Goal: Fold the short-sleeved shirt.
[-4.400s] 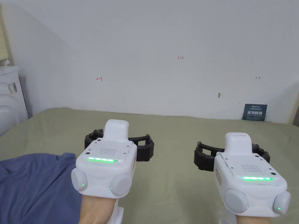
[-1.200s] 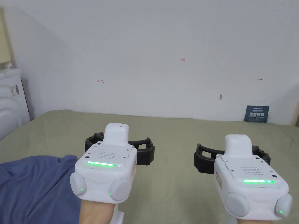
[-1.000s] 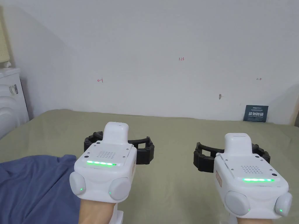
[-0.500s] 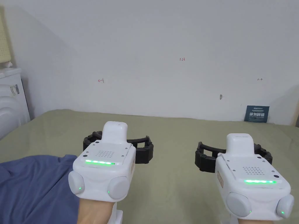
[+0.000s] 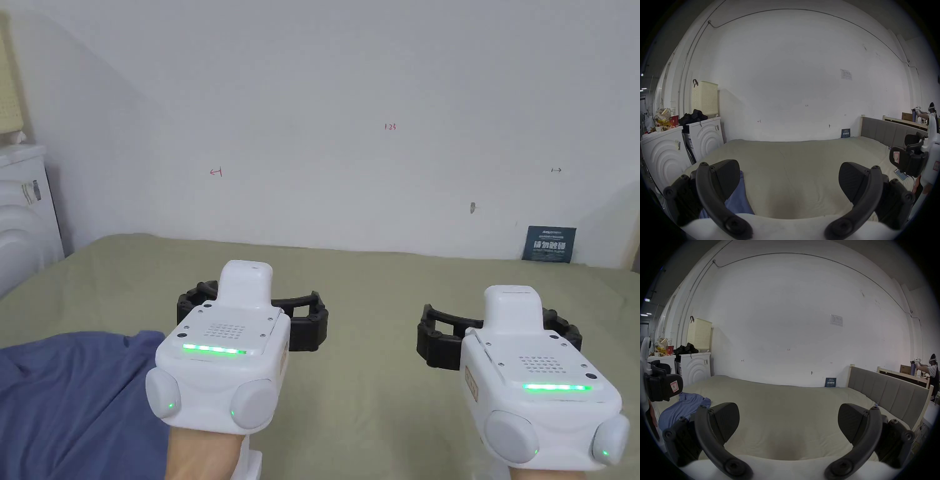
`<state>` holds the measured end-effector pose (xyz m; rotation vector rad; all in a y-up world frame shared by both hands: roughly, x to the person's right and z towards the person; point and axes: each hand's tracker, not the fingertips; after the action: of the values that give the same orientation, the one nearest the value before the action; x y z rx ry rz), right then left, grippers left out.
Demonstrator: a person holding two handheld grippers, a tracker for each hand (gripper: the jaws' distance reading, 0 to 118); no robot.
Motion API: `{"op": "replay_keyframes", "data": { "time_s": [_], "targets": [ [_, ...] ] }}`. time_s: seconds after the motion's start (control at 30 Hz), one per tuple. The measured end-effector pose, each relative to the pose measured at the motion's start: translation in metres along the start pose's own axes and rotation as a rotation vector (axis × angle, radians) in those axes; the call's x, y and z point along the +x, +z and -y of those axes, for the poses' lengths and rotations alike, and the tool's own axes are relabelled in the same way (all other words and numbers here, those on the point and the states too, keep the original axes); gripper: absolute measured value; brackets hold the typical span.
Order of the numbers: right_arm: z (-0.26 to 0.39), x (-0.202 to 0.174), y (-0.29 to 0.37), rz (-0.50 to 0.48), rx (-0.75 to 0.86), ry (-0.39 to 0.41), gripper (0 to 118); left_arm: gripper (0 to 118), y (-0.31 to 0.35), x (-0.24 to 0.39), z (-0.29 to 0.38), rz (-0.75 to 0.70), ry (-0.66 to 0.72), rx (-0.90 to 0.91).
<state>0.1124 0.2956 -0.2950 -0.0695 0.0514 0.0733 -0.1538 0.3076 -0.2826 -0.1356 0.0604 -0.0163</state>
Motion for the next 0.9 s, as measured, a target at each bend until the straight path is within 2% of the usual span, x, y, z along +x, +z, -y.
{"op": "replay_keyframes", "data": {
  "time_s": [0.2, 0.23, 0.27, 0.3, 0.33, 0.37, 0.43, 0.5, 0.6, 0.73, 0.9],
  "targets": [
    [-0.0003, 0.0002, 0.0004, 0.004, -0.002, -0.009, 115, 118, -0.0012, -0.0013, -0.0012, 0.006, 0.002, -0.01],
    [-0.0003, 0.0003, 0.0007, 0.005, 0.0, -0.013, 105, 117, -0.0009, -0.0011, -0.0009, 0.008, 0.0, -0.013],
    [-0.0006, 0.0004, 0.001, 0.006, -0.002, -0.014, 88, 111, -0.0003, -0.0007, -0.0006, 0.006, -0.002, -0.011],
    [-0.0006, 0.0004, 0.0013, 0.008, 0.001, -0.015, 56, 96, 0.0002, -0.0003, -0.0005, 0.005, -0.004, -0.011],
    [-0.0005, 0.0005, 0.0014, 0.009, 0.0, -0.014, 7, 47, 0.0007, -0.0001, -0.0005, 0.014, -0.009, -0.014],
    [0.0001, 0.0005, 0.0003, 0.022, -0.004, -0.014, 1, 0, 0.0012, 0.0004, -0.0005, 0.026, -0.01, -0.014],
    [0.002, 0.0033, 0.0001, 0.077, 0.029, -0.032, 0, 0, -0.0006, 0.0006, 0.0001, -0.011, -0.02, -0.015],
    [0.0009, 0.0087, -0.0006, 0.036, -0.017, -0.045, 0, 0, 0.001, -0.0017, -0.0007, 0.029, -0.013, -0.027],
    [0.0034, 0.0068, 0.0006, 0.062, -0.004, -0.015, 0, 0, 0.0017, -0.0013, 0.0001, 0.017, -0.02, -0.023],
    [0.0032, 0.0084, -0.0003, 0.066, -0.011, -0.034, 0, 0, 0.0006, -0.0019, 0.0004, 0.014, -0.004, -0.025],
    [0.0031, 0.0014, -0.0027, 0.058, -0.017, -0.02, 0, 0, 0.0007, -0.0084, 0.0023, -0.004, -0.004, -0.028]
  ]
}}
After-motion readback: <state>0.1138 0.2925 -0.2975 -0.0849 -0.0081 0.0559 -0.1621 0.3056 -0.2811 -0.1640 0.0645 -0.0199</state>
